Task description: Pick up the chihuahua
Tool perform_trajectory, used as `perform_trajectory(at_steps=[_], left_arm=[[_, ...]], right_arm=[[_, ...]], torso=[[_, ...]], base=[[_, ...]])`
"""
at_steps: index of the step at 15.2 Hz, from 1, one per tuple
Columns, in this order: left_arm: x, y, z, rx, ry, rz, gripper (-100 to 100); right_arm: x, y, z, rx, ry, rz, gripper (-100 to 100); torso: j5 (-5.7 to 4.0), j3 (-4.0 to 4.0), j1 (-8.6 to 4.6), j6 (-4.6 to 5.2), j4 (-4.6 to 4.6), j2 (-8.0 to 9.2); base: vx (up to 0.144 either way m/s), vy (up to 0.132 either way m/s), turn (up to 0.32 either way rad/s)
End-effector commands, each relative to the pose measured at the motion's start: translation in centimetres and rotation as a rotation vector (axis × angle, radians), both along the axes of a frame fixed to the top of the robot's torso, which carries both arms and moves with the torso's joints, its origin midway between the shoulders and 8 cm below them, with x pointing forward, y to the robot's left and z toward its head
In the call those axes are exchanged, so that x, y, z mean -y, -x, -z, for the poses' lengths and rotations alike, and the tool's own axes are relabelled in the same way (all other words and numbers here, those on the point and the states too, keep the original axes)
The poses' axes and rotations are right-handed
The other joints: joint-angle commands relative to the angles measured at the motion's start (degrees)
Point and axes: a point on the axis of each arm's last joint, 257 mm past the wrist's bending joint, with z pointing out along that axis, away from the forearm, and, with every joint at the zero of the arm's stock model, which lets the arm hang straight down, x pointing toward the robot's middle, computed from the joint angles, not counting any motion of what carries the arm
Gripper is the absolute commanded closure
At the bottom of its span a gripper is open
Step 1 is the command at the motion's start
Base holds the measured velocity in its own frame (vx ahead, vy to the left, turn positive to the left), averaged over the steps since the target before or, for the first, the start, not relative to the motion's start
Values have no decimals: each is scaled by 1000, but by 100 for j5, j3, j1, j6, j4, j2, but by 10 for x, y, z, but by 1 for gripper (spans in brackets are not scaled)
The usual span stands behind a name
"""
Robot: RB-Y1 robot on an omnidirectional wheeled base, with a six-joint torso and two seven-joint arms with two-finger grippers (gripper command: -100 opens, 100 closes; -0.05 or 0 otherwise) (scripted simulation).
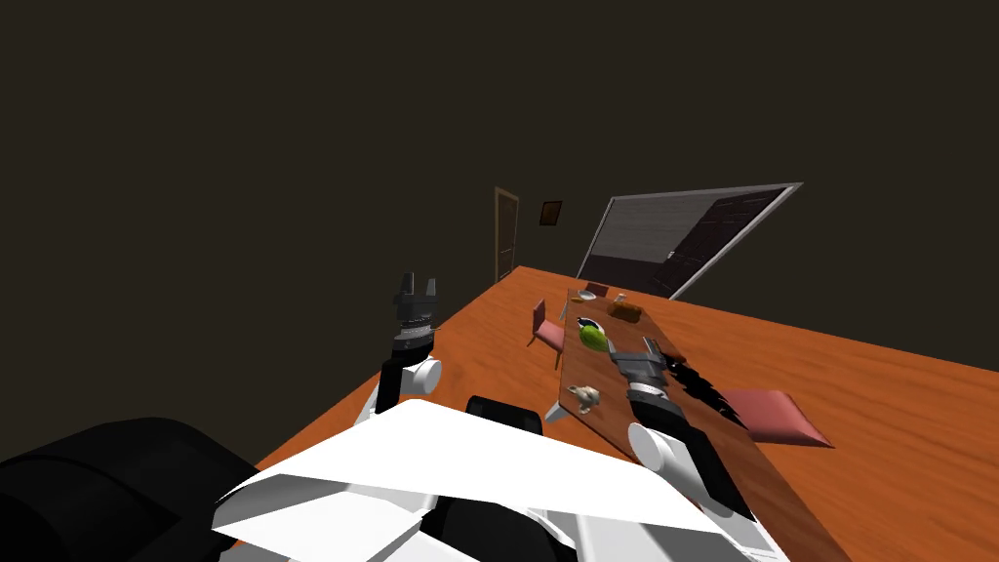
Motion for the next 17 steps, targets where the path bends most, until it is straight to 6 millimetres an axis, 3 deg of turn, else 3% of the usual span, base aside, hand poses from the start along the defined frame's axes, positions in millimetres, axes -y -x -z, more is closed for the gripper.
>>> perform_trajectory(at_steps=[1,8,9,10,11,14,15,16,17], left_arm=[[0,0,0,0,0,0,0],[0,0,0,0,0,0,0],[0,0,0,0,0,0,0],[0,0,0,0,0,0,0],[0,0,0,0,0,0,0],[0,0,0,0,0,0,0],[0,0,0,0,0,0,0],[0,0,0,0,0,0,0],[0,0,0,0,0,0,0]], right_arm=[[17,0,19,-29,-73,22,-100],[65,18,90,-121,-287,119,-100],[65,18,90,-121,-287,119,-100],[77,26,110,-145,-348,152,-100],[78,26,111,-142,-357,153,-100],[98,42,148,-175,-484,219,-100],[99,45,152,-175,-500,227,-100],[107,55,172,-194,-558,263,-100],[108,56,173,-188,-573,266,-100]], torso=[[0,0,0,0,0,0],[-2,3,-5,-3,1,4],[-2,2,-4,0,1,3],[-1,-1,0,4,0,-2],[0,-2,2,0,-1,-4],[-1,-2,-2,-1,-1,-4],[-2,-1,-5,-3,0,-2],[-2,0,-5,2,0,0],[-2,0,-6,1,0,1]], base=[[-62,-62,302],[-65,-52,285],[-42,-32,55],[-50,-29,183],[-52,-33,214],[-61,-45,321],[-71,-47,239],[-64,-53,234],[-58,-52,209]])
